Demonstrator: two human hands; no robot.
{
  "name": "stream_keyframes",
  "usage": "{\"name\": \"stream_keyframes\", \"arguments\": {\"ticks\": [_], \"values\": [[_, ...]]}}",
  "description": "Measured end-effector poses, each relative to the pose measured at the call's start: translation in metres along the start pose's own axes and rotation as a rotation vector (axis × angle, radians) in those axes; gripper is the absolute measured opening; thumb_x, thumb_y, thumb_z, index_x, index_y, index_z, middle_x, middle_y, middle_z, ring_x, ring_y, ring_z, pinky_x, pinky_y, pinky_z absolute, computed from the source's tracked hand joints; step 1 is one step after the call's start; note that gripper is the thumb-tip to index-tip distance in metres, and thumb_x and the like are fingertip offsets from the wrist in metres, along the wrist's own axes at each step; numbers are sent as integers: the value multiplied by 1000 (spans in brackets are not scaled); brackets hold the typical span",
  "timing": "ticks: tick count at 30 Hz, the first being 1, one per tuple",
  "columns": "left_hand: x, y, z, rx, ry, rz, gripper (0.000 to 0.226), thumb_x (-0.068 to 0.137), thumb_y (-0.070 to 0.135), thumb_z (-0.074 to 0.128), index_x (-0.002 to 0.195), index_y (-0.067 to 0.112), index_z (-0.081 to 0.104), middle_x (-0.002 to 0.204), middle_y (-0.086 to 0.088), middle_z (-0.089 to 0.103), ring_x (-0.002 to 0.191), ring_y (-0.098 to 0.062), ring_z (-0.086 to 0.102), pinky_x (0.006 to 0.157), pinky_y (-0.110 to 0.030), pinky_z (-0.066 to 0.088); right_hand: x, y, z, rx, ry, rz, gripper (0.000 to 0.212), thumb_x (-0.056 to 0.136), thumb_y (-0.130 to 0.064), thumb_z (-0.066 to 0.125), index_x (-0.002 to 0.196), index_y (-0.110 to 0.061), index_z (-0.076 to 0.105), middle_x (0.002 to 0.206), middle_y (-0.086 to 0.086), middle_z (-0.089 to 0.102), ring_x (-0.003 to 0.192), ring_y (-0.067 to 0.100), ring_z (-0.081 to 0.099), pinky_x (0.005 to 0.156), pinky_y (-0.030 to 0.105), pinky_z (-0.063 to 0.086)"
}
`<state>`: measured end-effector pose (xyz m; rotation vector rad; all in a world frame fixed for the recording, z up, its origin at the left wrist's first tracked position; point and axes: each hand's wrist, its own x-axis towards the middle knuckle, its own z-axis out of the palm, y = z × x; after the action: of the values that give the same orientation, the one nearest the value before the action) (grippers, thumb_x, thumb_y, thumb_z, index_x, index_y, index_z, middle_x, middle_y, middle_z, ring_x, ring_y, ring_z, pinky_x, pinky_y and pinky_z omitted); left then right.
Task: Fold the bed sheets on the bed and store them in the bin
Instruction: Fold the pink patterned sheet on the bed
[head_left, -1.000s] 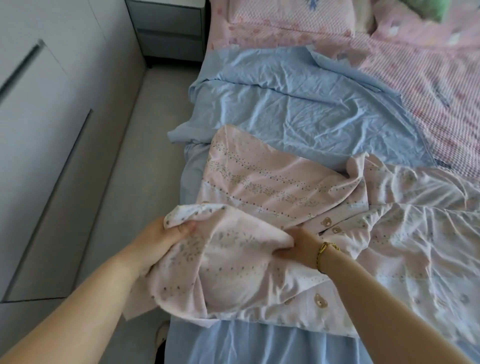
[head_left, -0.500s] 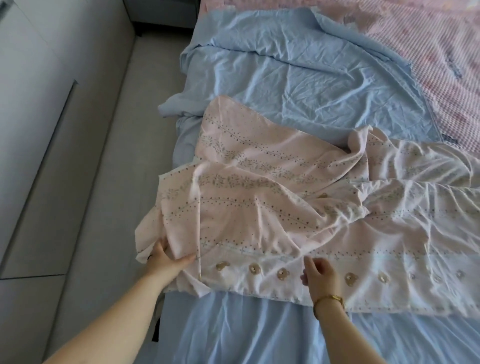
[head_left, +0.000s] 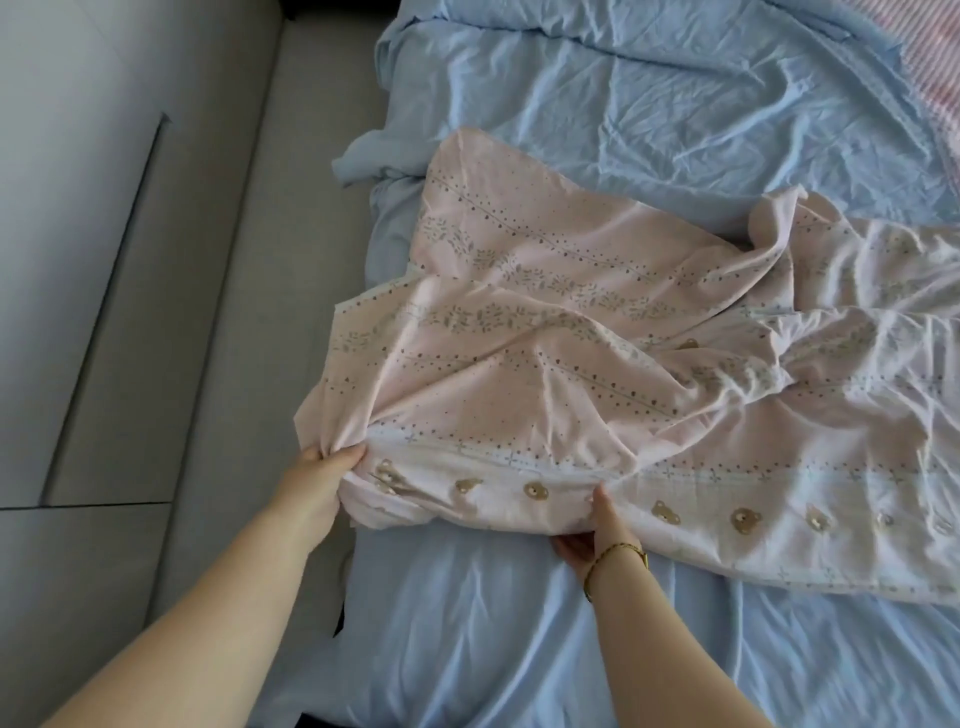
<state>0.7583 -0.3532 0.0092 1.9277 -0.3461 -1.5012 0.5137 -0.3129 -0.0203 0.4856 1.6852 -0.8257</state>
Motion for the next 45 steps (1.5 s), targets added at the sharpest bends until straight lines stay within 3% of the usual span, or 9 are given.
{"name": "stream_keyframes", "arguments": {"ticks": [7, 11, 16, 20, 23, 26, 30, 38, 45], "values": [[-20, 28, -37, 92, -176, 106, 19, 94, 10, 45, 81, 9, 59, 60, 2, 68, 57, -12, 64, 46, -13, 48, -34, -37, 12, 186, -40, -190, 9, 92, -15, 53, 83, -13, 52, 88, -1, 61, 69, 13, 52, 84, 32, 49], [-23, 28, -47, 363, -100, 222, 13, 90, 9, 55, 78, 7, 60, 67, -5, 60, 63, -19, 54, 47, -13, 45, -68, -67, -18, 259, -101, -441, 16, 93, -16, 50, 79, -18, 56, 51, -12, 65, 55, 4, 63, 49, 18, 54], [-6, 1, -65, 834, 87, 198, 15, 90, 7, 56, 76, 2, 56, 72, -14, 54, 71, -25, 50, 52, -29, 25, -50, -50, -74, 239, -4, -416, 7, 94, -16, 48, 94, -15, 56, 80, -3, 66, 59, 8, 63, 59, 21, 56], [-6, -11, -44, 637, 328, 69, 41, 93, 16, 53, 124, -10, 46, 124, -29, 51, 111, -41, 50, 81, -40, 38, -23, -23, -77, 189, -47, -253, 28, 94, -17, 48, 122, -19, 44, 99, 4, 58, 75, 17, 53, 42, 25, 53], [-12, -35, -19, 432, 411, -123, 57, 94, 38, 47, 112, -16, 53, 115, -32, 56, 107, -39, 56, 92, -44, 43, -14, -18, -66, 178, -109, -222, 21, 93, -25, 49, 113, -16, 49, 75, 1, 70, 78, 18, 54, 60, 36, 48], [-41, -57, 15, 54, 58, -445, 62, 89, 57, 41, 79, -1, 57, 67, -15, 63, 58, -24, 61, 48, -28, 49, -15, -20, -64, 169, -105, -204, 11, 93, -27, 50, 98, -18, 54, 76, 3, 65, 77, 18, 53, 62, 35, 45], [-58, -68, 50, -56, -245, -615, 72, 81, 66, 40, 89, -4, 55, 91, -19, 61, 81, -28, 58, 63, -37, 49, -21, -28, -76, 195, -128, -251, 10, 95, -15, 47, 101, -15, 55, 68, 0, 68, 68, 19, 63, 46, 23, 54], [-78, -84, 62, -242, -288, -665, 98, 65, 71, 44, 125, -5, 45, 121, -23, 55, 108, -34, 53, 88, -45, 44, -31, -27, -104, 308, -366, -258, 22, 94, -10, 40, 106, -12, 57, 83, 4, 73, 70, 15, 70, 59, 29, 57], [-59, -7, 96, -777, -25, -198, 33, 91, 46, 47, 108, 20, 58, 106, -8, 61, 110, -30, 55, 94, -47, 44, -43, -35, -102, 326, -405, -271, 23, 93, -5, 41, 110, -5, 56, 92, 9, 70, 69, 16, 71, 54, 26, 57]]}}
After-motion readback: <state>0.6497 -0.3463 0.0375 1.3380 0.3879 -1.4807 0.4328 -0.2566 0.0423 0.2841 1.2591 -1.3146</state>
